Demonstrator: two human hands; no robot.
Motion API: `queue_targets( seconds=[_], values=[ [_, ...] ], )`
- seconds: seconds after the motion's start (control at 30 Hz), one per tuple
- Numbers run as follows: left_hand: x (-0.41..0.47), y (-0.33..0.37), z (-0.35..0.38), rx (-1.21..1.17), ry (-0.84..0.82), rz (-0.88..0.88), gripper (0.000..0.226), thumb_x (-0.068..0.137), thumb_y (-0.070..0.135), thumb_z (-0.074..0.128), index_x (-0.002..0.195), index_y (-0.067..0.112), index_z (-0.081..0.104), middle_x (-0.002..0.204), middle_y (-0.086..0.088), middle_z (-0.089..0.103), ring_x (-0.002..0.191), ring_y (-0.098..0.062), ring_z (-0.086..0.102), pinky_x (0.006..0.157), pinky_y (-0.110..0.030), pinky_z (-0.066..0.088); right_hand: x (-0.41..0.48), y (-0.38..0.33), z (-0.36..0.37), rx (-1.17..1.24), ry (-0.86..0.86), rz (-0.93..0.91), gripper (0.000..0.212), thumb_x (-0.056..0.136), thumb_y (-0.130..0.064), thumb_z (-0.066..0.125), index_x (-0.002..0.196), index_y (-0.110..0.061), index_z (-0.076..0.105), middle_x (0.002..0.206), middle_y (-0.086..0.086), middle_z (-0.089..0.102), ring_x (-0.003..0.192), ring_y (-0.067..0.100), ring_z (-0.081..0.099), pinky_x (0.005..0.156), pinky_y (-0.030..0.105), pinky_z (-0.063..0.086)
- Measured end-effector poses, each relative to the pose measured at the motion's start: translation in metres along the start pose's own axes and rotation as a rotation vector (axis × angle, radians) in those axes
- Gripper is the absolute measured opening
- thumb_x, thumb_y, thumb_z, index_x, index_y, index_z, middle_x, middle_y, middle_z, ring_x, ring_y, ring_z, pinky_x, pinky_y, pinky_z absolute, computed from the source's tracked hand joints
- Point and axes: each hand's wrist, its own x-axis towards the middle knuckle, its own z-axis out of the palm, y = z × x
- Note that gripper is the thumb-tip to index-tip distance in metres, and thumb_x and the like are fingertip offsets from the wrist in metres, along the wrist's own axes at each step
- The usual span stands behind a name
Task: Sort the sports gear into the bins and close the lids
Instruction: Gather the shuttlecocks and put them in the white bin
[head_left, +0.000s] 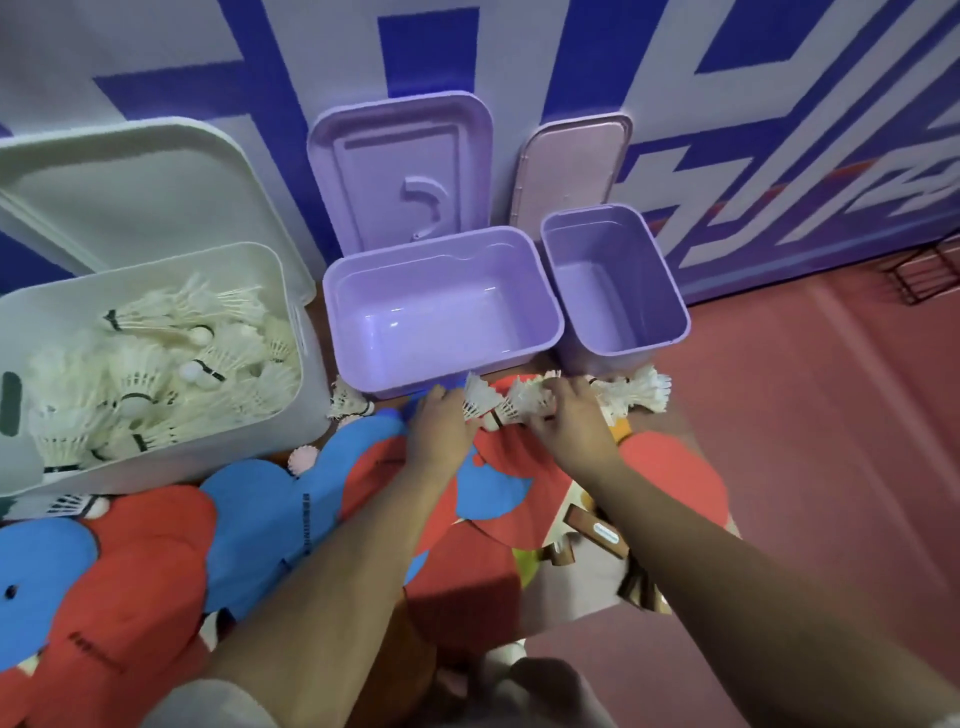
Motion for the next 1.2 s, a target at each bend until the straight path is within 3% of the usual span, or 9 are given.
queue_targets(
  seconds=[0.2, 0.4, 0.53, 0.6, 0.7, 0.8, 0.93, 1.03, 1.2],
  values=[
    [-0.009, -0.006, -0.006, -0.200, 0.006, -0.044, 0.027, 0.082, 0.011, 0.068, 0.104, 0.005, 0.054, 0.100, -0.015, 0.064, 0.094, -0.031, 0.060, 0.079, -0.042, 0.048, 0.008, 0.004, 0.006, 0.148, 0.044, 0.043, 0.039, 0.078, -0.022, 0.071, 0.116, -0.027, 0.062, 0.115, 0.010, 0.049, 0.107, 0.023, 0.053, 0.097, 0.029, 0.044],
    [-0.029, -0.007, -0.016, -0.379, 0.059, -0.097, 0.026, 0.085, 0.004, 0.064, 0.103, 0.010, 0.047, 0.093, -0.002, 0.062, 0.085, -0.021, 0.059, 0.071, -0.032, 0.045, 0.011, 0.014, 0.001, 0.168, 0.045, -0.054, 0.024, 0.079, -0.008, 0.064, 0.096, -0.024, 0.067, 0.100, -0.001, 0.049, 0.088, 0.016, 0.054, 0.088, 0.027, 0.044],
    [-0.046, -0.015, -0.019, -0.376, 0.038, -0.120, 0.040, 0.082, 0.003, 0.064, 0.118, 0.017, 0.055, 0.103, 0.003, 0.067, 0.094, -0.016, 0.061, 0.076, -0.025, 0.043, 0.007, 0.014, -0.009, 0.233, 0.070, -0.078, 0.015, 0.077, -0.005, 0.064, 0.085, -0.018, 0.062, 0.087, 0.000, 0.059, 0.084, 0.019, 0.057, 0.075, 0.030, 0.044],
    [-0.052, -0.018, -0.018, -0.351, 0.007, -0.117, 0.044, 0.081, 0.005, 0.063, 0.122, 0.022, 0.058, 0.109, 0.004, 0.068, 0.100, -0.016, 0.062, 0.083, -0.030, 0.047, 0.001, 0.015, -0.014, 0.284, 0.056, -0.081, 0.024, 0.077, -0.010, 0.065, 0.099, -0.019, 0.060, 0.092, 0.000, 0.059, 0.085, 0.020, 0.058, 0.075, 0.031, 0.046],
    [-0.059, -0.015, -0.017, -0.325, -0.050, -0.114, 0.040, 0.082, 0.008, 0.062, 0.119, 0.024, 0.060, 0.109, 0.003, 0.068, 0.101, -0.019, 0.062, 0.085, -0.036, 0.049, 0.000, 0.017, -0.015, 0.201, -0.083, -0.159, 0.055, 0.080, -0.034, 0.066, 0.132, -0.038, 0.049, 0.122, 0.003, 0.048, 0.110, 0.019, 0.054, 0.097, 0.031, 0.044],
    [-0.064, -0.011, -0.015, -0.295, -0.058, -0.138, 0.040, 0.083, 0.011, 0.061, 0.120, 0.025, 0.059, 0.107, 0.001, 0.068, 0.099, -0.022, 0.062, 0.081, -0.035, 0.049, 0.002, 0.008, -0.007, 0.108, -0.288, -0.169, 0.064, 0.080, -0.046, 0.069, 0.138, -0.045, 0.042, 0.136, 0.008, 0.039, 0.127, 0.023, 0.044, 0.105, 0.036, 0.041],
    [-0.072, -0.011, -0.014, -0.344, -0.026, -0.185, 0.039, 0.081, 0.009, 0.061, 0.114, 0.030, 0.058, 0.103, 0.007, 0.069, 0.095, -0.015, 0.063, 0.082, -0.036, 0.050, -0.004, 0.000, 0.009, -0.092, -0.282, -0.199, 0.046, 0.084, -0.030, 0.064, 0.129, -0.035, 0.053, 0.126, 0.010, 0.042, 0.120, 0.033, 0.041, 0.099, 0.040, 0.041],
    [-0.080, -0.012, -0.015, -0.379, -0.014, -0.204, 0.038, 0.081, 0.008, 0.062, 0.112, 0.030, 0.059, 0.102, 0.009, 0.069, 0.095, -0.011, 0.063, 0.084, -0.034, 0.050, -0.006, 0.003, 0.013, -0.135, -0.268, -0.203, 0.033, 0.088, -0.026, 0.057, 0.120, -0.027, 0.065, 0.133, 0.011, 0.039, 0.122, 0.034, 0.038, 0.101, 0.042, 0.041],
    [-0.095, -0.023, -0.016, -0.370, 0.031, -0.212, 0.039, 0.080, 0.008, 0.064, 0.114, 0.027, 0.059, 0.102, 0.007, 0.069, 0.096, -0.015, 0.064, 0.086, -0.038, 0.051, -0.010, 0.008, -0.005, 0.099, -0.132, -0.187, 0.027, 0.083, -0.023, 0.071, 0.109, -0.019, 0.072, 0.116, 0.011, 0.048, 0.107, 0.020, 0.049, 0.097, 0.026, 0.039]
  ],
)
